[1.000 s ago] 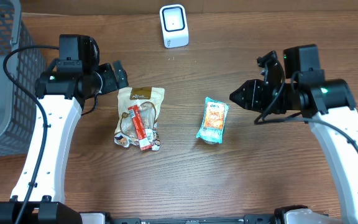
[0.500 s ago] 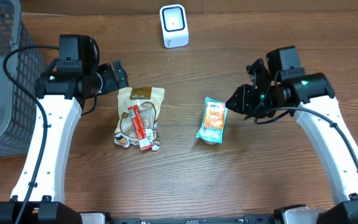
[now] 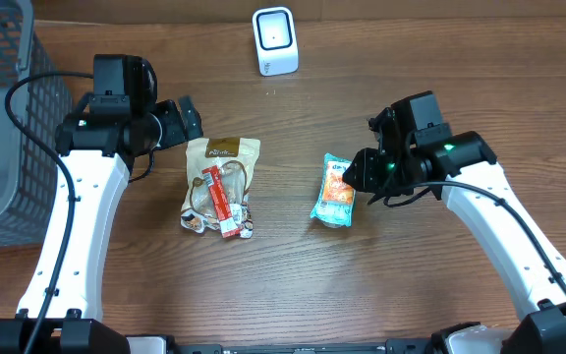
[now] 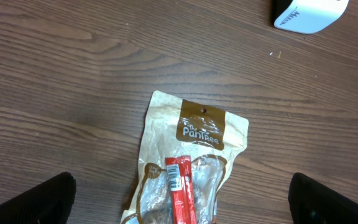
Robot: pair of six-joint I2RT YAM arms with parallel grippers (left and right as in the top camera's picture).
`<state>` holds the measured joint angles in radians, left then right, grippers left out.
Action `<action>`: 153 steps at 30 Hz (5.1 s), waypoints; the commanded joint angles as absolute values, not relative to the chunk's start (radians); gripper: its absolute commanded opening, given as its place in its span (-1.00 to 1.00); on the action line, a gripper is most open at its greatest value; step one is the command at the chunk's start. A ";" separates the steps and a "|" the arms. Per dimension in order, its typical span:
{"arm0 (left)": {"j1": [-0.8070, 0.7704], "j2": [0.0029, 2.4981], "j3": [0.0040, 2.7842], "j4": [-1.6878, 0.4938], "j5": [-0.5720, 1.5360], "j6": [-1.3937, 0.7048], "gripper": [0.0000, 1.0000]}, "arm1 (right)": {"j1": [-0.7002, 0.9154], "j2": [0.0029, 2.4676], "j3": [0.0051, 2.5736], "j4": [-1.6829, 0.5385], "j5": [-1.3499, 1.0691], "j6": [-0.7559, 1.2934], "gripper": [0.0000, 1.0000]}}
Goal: Scan the item barcode
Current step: 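Move the right gripper over the teal pack at table center, then grasp the small orange-white Kleenex pocket pack with the right gripper, then carry the Kleenex pack to the right and set it on the table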
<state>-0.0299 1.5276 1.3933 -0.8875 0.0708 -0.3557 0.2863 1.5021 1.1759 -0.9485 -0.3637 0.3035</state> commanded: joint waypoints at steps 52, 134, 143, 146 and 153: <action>-0.027 1.521 1.401 -0.886 0.068 -0.329 1.00 | 0.332 1.610 1.184 -1.044 0.705 0.318 -0.92; -0.027 1.521 1.401 -0.886 0.068 -0.329 1.00 | 0.138 1.807 1.238 -1.001 0.461 0.234 0.19; -0.027 1.521 1.401 -0.886 0.068 -0.329 1.00 | -0.046 1.807 1.236 -1.032 0.138 0.234 0.13; -0.027 1.521 1.401 -0.886 0.068 -0.329 0.99 | -0.063 1.807 1.234 -1.040 0.125 0.235 0.07; -0.027 1.521 1.401 -0.886 0.068 -0.329 1.00 | -0.061 1.807 1.223 -1.040 0.103 0.234 -0.17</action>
